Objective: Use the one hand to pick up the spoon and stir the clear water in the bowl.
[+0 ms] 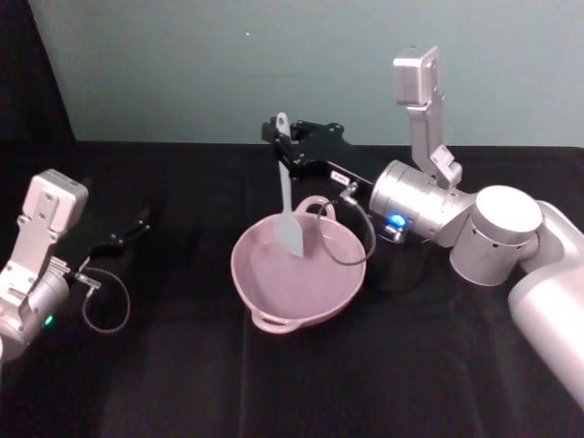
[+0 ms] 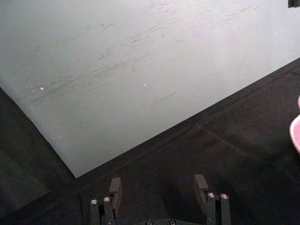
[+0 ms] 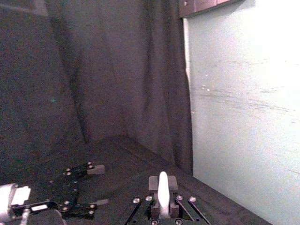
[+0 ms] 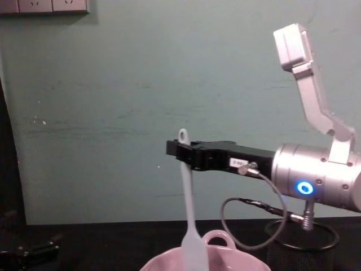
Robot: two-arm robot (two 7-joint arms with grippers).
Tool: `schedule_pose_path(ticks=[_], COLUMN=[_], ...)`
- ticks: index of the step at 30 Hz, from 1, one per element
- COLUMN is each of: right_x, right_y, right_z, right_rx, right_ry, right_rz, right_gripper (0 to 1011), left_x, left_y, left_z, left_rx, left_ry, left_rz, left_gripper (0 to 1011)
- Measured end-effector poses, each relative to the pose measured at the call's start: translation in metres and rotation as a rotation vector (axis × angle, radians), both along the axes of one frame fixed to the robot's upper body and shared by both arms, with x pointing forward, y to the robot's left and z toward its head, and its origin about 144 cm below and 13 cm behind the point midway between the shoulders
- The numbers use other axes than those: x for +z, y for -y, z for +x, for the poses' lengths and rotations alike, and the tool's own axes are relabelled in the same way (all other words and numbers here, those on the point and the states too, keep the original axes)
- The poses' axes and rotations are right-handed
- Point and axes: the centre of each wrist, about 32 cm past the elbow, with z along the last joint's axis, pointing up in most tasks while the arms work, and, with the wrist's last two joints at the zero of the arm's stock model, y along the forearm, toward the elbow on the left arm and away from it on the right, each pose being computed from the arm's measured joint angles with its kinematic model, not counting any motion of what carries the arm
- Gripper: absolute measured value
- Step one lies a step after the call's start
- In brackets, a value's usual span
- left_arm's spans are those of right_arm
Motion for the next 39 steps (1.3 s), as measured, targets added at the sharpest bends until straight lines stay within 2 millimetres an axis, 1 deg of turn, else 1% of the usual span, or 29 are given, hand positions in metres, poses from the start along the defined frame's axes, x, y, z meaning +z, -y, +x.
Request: schedule_pose_path(ticks=[5, 10, 15, 19, 23, 29, 34, 39], right_x=[0.001, -0.003, -0.005, -0.005, -0.008, -0.013, -0.015, -0.017], right_y=[0.011, 0.022, 0.03, 0.03, 0.026, 0.015, 0.004, -0.01], right_z=[-0.003, -0.011, -0.022, -0.029, -0.038, -0.043, -0.043, -0.036], right_rx=[-0.025, -0.04, -0.044, -0.038, -0.015, 0.022, 0.049, 0.067], right_ry=[0.005, 0.0, 0.001, 0.002, -0.002, -0.011, -0.02, -0.025], right_rz=[0.002, 0.001, 0.005, 0.009, 0.014, 0.017, 0.02, 0.027], right_gripper=[118, 118, 118, 118, 118, 118, 118, 118], left_x=[0.0, 0.0, 0.0, 0.0, 0.0, 0.0, 0.0, 0.0], left_y=[0.0, 0.0, 0.0, 0.0, 0.0, 0.0, 0.0, 0.0], left_z=[0.0, 0.0, 0.0, 0.0, 0.0, 0.0, 0.0, 0.0], left_rx=[0.0, 0.0, 0.0, 0.0, 0.0, 0.0, 0.0, 0.0], left_ry=[0.0, 0.0, 0.0, 0.0, 0.0, 0.0, 0.0, 0.0], left_rz=[0.0, 0.0, 0.0, 0.0, 0.0, 0.0, 0.0, 0.0], left_gripper=[1011, 1011, 1011, 1011, 1011, 1011, 1011, 1011])
